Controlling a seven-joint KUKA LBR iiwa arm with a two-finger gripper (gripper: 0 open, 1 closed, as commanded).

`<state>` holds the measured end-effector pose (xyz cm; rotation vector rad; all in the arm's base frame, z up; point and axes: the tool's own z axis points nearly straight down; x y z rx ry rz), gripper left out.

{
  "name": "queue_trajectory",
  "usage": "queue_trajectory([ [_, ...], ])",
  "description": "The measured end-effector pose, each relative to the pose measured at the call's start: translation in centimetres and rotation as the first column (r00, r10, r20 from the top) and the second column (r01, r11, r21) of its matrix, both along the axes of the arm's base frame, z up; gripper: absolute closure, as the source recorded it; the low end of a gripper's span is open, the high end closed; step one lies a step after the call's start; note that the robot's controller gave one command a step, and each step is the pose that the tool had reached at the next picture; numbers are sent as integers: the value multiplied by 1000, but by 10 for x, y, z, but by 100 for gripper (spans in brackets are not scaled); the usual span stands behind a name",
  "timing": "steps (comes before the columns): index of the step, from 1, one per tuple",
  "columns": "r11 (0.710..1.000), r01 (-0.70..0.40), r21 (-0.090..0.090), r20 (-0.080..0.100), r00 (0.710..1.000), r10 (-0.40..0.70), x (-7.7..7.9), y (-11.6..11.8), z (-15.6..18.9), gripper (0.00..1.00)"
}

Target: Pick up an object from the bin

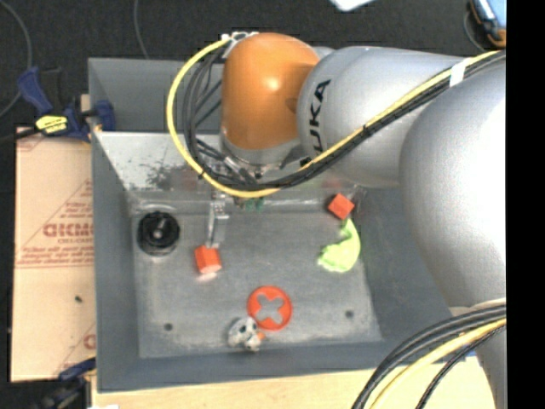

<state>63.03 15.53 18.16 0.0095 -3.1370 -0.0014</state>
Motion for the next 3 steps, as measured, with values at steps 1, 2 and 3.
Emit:
queue_trajectory([
  [1, 1000, 3, 1, 9, 1000, -3, 2, -1, 6, 0],
  [2, 993, -120, 1, 14, 993, 120, -14, -15, -31, 0],
  [3, 1000, -16, 2, 8, 1000, 16, -41, -35, -58, 0],
])
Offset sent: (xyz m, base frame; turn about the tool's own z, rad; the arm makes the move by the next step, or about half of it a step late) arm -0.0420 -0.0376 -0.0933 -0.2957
